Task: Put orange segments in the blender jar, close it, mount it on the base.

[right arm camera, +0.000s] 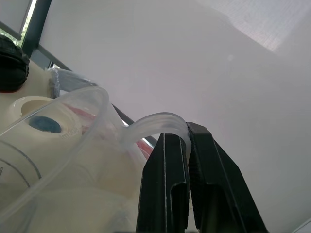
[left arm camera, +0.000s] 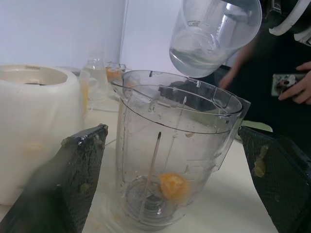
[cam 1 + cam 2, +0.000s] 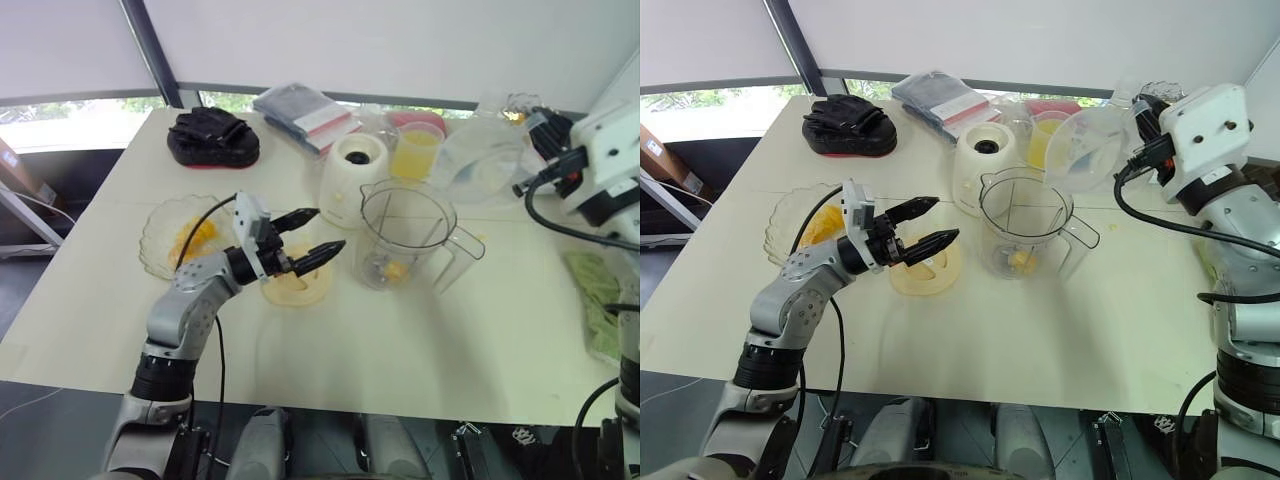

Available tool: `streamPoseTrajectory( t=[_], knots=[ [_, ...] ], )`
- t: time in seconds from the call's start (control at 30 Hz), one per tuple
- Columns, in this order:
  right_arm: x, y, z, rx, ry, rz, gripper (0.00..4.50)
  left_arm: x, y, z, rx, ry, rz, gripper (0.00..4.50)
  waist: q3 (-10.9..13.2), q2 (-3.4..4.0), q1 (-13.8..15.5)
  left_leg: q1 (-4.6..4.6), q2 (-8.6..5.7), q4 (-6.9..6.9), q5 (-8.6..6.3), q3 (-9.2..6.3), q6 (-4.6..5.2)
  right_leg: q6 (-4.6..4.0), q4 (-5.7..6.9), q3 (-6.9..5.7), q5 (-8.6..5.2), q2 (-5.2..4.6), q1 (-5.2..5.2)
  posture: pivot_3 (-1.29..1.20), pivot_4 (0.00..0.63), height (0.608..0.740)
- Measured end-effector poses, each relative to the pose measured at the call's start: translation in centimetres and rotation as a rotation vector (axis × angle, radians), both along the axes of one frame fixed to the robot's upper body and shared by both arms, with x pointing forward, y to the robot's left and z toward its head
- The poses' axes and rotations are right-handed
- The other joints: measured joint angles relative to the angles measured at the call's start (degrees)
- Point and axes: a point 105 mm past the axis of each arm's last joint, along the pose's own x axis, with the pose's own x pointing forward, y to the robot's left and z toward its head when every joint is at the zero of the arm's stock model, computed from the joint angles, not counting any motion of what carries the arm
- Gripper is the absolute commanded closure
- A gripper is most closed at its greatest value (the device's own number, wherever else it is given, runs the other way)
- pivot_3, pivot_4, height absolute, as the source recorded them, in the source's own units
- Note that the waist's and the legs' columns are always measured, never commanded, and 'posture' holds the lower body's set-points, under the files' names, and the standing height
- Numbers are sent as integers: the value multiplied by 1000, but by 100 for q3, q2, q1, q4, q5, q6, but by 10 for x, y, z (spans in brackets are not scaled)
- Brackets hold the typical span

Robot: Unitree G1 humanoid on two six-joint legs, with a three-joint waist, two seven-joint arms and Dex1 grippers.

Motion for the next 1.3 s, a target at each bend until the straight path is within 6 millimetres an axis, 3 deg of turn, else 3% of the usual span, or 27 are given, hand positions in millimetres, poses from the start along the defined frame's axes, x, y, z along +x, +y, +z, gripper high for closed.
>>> streamPoseTrajectory(
  t=[0.87, 1.13, 1.3],
  knots=[
    [1, 20, -8, -208, -25, 55, 4437, -2, -6, -5, 44, -25, -9, 0, 0, -2, -1, 7, -1, 13, 3, 1, -4, -1, 31, 0, -1, 4, 0, 0, 150, 740],
    [8, -18, -19, 144, 66, -79, 4437, -3, -5, -8, 57, -24, -5, 0, -1, -3, 4, 8, 0, 14, 3, -7, -5, -1, 34, 0, 0, 3, 0, 0, 150, 740],
    [8, -41, -15, 366, 70, -166, 4437, -3, -5, -9, 62, -26, -8, 0, -1, -3, -1, 8, 0, 13, 3, -8, -5, -1, 35, 0, 0, 4, 0, 0, 150, 740]
  ],
)
